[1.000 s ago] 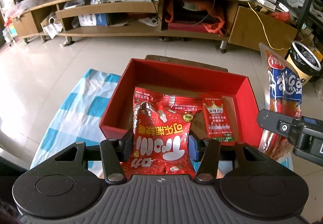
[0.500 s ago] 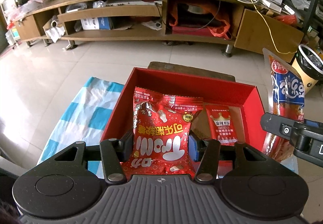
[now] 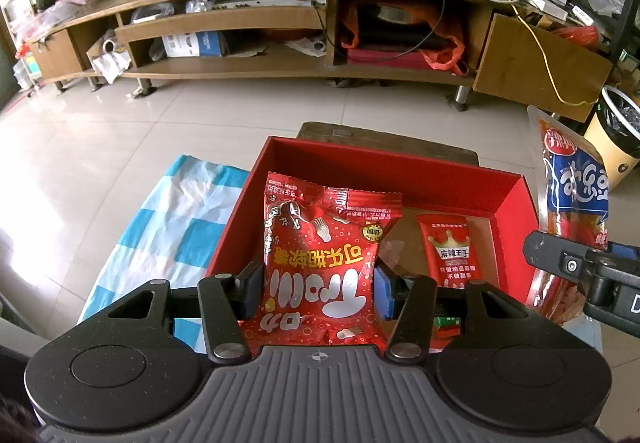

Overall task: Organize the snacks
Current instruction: 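Lower red chip bag into box and open left tool while right places bread-stick bag beside it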

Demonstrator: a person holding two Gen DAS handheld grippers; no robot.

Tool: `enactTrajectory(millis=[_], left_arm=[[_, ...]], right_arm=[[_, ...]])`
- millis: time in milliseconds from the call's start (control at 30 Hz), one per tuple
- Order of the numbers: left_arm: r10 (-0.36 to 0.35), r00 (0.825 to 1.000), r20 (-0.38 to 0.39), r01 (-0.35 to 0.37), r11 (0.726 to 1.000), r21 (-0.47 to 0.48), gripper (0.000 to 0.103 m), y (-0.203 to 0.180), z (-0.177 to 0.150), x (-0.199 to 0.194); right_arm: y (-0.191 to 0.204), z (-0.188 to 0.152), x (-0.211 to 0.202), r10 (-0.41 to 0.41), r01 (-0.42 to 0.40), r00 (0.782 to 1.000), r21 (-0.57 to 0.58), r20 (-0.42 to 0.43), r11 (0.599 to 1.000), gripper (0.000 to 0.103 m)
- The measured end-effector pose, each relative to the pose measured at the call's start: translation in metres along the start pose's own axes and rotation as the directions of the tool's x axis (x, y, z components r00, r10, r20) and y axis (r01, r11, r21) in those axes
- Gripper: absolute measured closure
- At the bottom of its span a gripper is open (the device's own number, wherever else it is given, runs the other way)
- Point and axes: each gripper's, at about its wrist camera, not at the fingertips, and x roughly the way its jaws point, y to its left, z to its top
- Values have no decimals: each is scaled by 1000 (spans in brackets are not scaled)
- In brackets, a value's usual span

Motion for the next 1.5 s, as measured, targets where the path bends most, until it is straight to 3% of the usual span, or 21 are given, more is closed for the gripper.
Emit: enactTrajectory(millis=[1067, 1500], left_arm=[[43, 997, -63, -42, 999, 24, 42, -4, 0, 50], [50, 997, -55, -49, 998, 25, 31, -3, -1, 48]], right_arm=[[-10, -5, 73, -36, 36, 990, -4, -139, 999, 52], [-17, -9, 81, -64, 63, 984, -10, -165, 998, 47]])
